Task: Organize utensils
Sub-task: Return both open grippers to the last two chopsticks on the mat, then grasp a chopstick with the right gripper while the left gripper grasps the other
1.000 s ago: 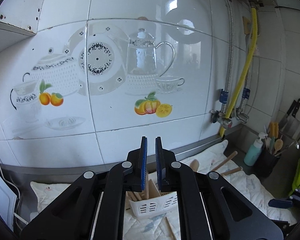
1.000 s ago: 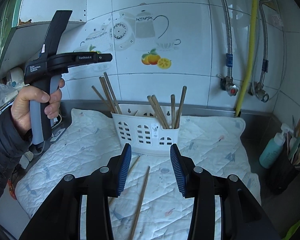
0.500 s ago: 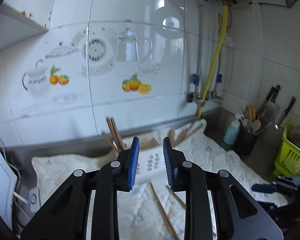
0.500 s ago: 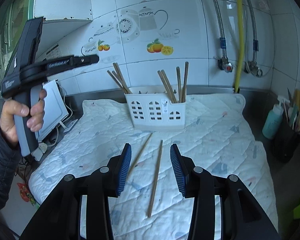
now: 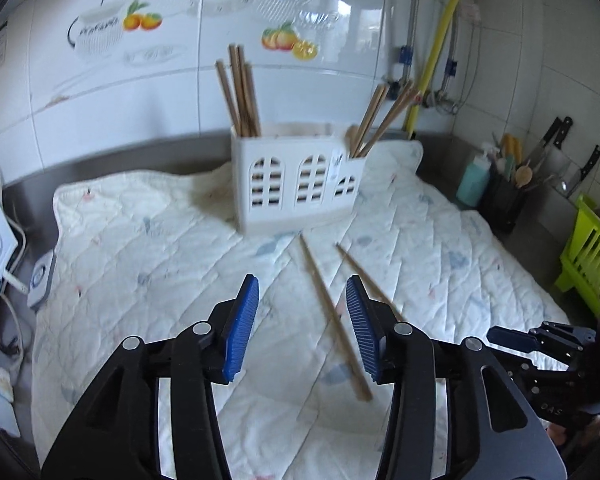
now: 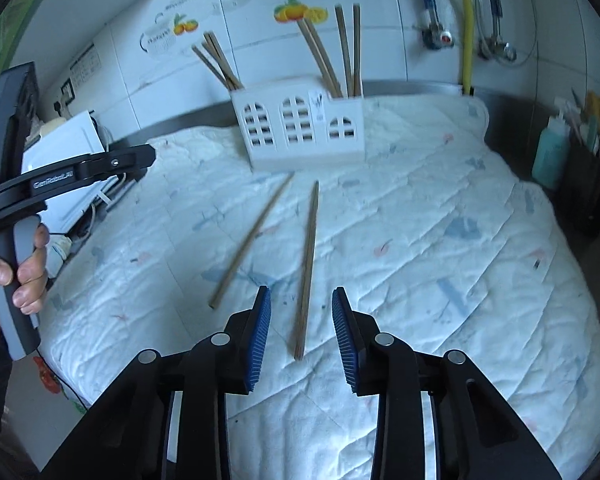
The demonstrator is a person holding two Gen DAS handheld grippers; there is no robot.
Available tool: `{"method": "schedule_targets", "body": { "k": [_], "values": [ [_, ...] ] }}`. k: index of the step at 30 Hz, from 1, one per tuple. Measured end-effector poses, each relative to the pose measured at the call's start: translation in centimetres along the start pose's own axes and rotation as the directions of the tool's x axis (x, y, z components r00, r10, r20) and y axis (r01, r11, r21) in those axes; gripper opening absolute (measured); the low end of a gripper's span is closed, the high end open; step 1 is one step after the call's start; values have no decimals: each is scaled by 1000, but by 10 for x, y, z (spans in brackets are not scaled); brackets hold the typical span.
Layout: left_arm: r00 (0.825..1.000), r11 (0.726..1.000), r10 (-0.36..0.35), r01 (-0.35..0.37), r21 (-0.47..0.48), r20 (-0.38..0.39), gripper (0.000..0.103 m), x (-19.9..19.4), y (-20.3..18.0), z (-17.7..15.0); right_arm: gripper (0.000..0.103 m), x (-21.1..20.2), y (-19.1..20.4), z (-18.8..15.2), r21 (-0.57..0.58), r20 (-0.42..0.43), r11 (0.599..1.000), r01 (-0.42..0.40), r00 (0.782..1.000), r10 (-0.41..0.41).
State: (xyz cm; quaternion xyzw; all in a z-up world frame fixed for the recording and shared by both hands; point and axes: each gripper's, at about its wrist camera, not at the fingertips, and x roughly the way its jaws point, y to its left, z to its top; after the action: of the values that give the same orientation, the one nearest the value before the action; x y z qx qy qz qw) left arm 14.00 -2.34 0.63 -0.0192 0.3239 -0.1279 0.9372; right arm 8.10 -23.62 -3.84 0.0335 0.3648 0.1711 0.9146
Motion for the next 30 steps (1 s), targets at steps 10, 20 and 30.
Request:
{"method": "schedule_targets", "body": {
  "k": [10, 20, 30],
  "values": [
    [995, 998, 4, -10, -56, -99, 52, 23, 10, -35, 21, 44, 2, -12, -9, -65, 1000, 14, 998, -14],
    [987, 998, -37, 30, -47, -156, 53, 43, -7, -51, 7, 56, 3, -16, -41, -76, 997, 68, 995, -71],
    [979, 997, -81, 78, -22, -188, 51, 67, -37, -58, 7, 35, -11, -13, -5, -34, 998, 63, 997, -63]
  ]
}}
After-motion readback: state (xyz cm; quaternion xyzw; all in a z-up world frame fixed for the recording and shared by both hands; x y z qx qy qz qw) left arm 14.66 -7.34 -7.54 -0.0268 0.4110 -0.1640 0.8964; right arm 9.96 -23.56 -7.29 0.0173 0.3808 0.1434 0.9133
